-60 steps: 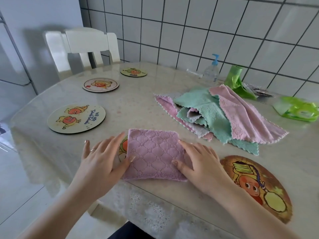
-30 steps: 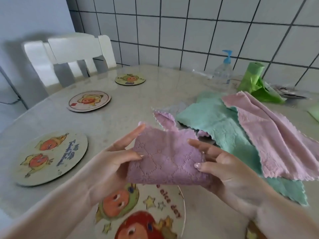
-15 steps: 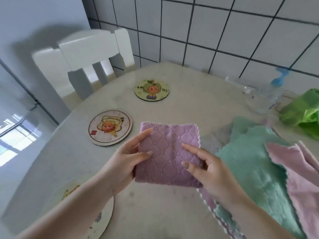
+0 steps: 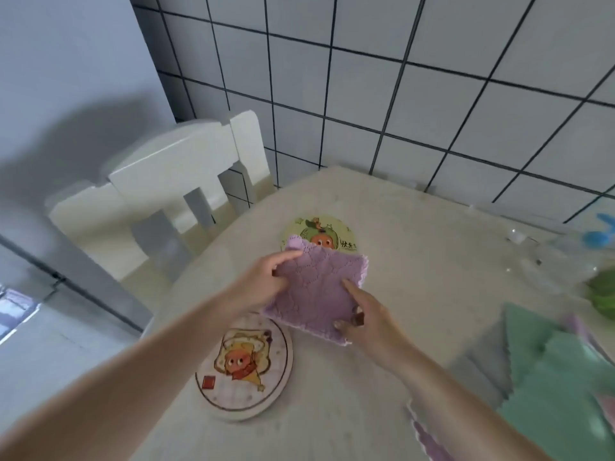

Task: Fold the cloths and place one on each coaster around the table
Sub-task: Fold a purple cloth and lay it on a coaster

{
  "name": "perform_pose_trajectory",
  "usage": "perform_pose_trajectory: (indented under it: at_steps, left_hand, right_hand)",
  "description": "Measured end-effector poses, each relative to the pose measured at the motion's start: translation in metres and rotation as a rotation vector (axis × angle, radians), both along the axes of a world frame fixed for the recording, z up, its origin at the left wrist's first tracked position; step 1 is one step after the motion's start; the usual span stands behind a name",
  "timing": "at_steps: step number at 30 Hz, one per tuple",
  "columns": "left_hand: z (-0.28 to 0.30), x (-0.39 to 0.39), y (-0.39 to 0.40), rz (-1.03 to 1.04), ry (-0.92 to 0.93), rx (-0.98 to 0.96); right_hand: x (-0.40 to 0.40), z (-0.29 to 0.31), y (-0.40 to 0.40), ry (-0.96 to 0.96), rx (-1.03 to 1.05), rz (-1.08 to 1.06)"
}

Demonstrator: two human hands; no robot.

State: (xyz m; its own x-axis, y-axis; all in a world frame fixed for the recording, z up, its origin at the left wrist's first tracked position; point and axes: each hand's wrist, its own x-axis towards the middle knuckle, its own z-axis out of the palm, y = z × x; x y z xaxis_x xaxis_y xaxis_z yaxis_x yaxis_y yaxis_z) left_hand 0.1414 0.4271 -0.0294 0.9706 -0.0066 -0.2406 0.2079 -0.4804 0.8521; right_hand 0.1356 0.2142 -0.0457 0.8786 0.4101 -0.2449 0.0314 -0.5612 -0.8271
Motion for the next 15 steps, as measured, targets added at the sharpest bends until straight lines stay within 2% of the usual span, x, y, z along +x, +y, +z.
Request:
perform_pose_trajectory:
  at_steps: [8, 15]
  left_hand:
    - [-0.024, 0.102, 0.023, -0.042, -0.026, 0.099]
    - [-0.045, 0.135, 0.027, -0.14, -0.102, 0.216]
  right_hand:
    - [0.084, -0.024, 0.024, 0.001, -0.018, -0.112]
    - [0.114, -0.04, 0.027, 0.012, -0.089, -0.127]
